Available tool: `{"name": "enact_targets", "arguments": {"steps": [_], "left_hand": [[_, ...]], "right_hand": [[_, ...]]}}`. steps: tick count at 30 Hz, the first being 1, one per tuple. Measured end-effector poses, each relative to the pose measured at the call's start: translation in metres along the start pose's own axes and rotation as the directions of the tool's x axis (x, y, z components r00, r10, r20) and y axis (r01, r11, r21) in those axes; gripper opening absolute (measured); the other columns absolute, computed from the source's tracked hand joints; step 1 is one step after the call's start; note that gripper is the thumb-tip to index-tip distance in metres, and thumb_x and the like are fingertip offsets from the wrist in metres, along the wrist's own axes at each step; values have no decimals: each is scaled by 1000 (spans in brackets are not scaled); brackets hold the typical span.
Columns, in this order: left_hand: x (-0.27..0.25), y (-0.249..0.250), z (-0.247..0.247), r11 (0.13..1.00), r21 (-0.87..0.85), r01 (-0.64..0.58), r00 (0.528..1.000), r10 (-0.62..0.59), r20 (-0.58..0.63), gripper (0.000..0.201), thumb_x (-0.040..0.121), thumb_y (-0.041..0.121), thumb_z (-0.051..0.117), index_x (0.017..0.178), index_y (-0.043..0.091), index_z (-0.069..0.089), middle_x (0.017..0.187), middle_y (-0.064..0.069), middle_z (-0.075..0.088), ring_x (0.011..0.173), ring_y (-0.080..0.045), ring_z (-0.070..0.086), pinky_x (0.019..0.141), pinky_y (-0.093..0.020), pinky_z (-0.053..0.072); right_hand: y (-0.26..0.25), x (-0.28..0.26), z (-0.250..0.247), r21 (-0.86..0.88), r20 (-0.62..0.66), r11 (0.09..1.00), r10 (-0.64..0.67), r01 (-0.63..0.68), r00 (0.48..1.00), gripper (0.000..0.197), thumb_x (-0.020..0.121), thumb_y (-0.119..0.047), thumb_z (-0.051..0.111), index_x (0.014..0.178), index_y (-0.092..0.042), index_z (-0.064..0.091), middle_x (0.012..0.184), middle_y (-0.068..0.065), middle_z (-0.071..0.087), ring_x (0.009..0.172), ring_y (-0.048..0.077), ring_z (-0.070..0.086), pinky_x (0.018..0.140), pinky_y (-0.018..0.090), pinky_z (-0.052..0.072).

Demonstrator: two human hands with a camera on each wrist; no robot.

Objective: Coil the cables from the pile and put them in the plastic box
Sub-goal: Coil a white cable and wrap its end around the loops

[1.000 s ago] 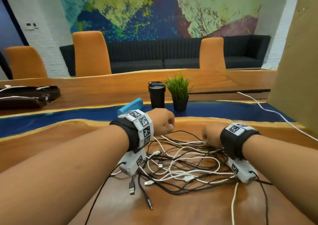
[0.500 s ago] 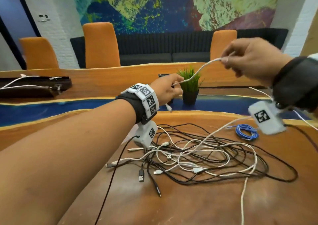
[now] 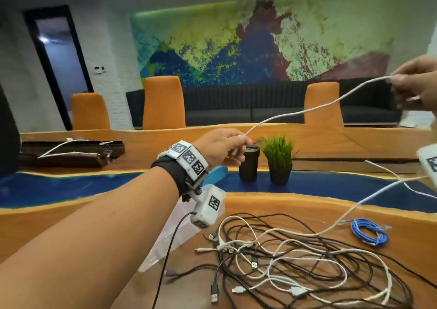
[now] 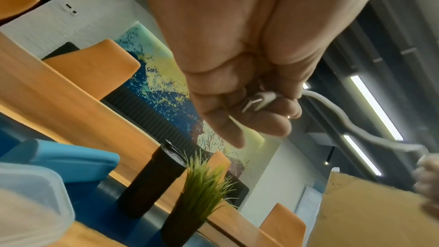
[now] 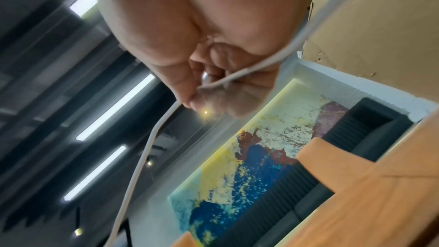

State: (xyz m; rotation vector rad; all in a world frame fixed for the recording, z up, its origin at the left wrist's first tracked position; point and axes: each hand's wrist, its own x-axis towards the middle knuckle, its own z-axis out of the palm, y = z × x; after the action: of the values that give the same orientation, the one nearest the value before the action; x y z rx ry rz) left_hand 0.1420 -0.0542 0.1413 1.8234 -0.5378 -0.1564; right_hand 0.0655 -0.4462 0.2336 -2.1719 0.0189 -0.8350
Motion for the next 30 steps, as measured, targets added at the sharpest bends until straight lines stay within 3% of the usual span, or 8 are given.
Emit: {"name": "enact_targets", "arguments": {"steps": [2,5,11,14,17,22,27,30], "left_hand": [[-2,5,2,993,-120,25,1000,-26,-3,22,105,18,44,99,8,62,75,-2,59,64,-15,60,69,-30,55],[-3,21,14,960,-278,20,999,-12,30,19,105,17,43,97,10,60,77,-3,63,64,-13,62,68,-29,58],[-1,38,46,864,-503,24,992,43,121,20,105,17,43,94,14,60,70,3,54,56,-7,47,66,-25,51],[1,34,51,762,-645,50,993,30,112,21,103,20,41,91,16,59,66,5,43,55,-7,38,60,-23,41],[-4,17,53,557,-829,54,994,45,95,20,101,22,44,88,16,58,66,5,39,55,-8,36,60,-24,40],[-4,-14,60,360,-932,31,991,109,75,18,100,23,44,95,14,58,72,3,44,60,-10,42,64,-25,47],[-5,-31,61,348,-935,-65,985,173,-5,20,99,22,44,96,13,61,78,-1,57,65,-11,55,70,-30,49],[-5,-36,64,505,-847,-167,978,197,-75,22,95,25,47,94,15,66,99,-8,73,83,-18,71,79,-36,52]], "right_hand": [[8,-9,15,-168,142,985,-13,37,990,75,35,-93,64,81,-33,70,82,8,72,65,16,68,61,34,59],[-26,-35,52,-412,209,904,-28,114,977,46,78,-50,74,117,-27,65,108,-2,69,95,17,63,87,35,50],[-62,-63,132,-197,419,892,-299,408,857,50,92,-32,65,139,-33,48,131,-12,57,123,8,52,106,26,38],[-53,-64,154,132,298,949,-314,286,901,19,95,-15,61,109,-26,67,93,-6,69,87,11,64,85,39,54],[-38,-69,162,335,208,928,-243,164,948,18,96,-10,57,95,-21,71,70,-7,63,64,8,55,62,29,52],[-12,-76,180,232,96,946,-254,226,963,20,95,-15,59,101,-29,72,88,-15,70,82,-4,62,69,13,51],[-6,-96,185,-109,281,906,-368,410,887,27,91,-40,50,107,-36,71,83,-12,64,82,4,58,74,33,51],[-17,-109,179,-216,463,832,-375,512,804,32,90,-49,41,102,-33,66,79,-10,59,78,7,53,69,35,49]]}}
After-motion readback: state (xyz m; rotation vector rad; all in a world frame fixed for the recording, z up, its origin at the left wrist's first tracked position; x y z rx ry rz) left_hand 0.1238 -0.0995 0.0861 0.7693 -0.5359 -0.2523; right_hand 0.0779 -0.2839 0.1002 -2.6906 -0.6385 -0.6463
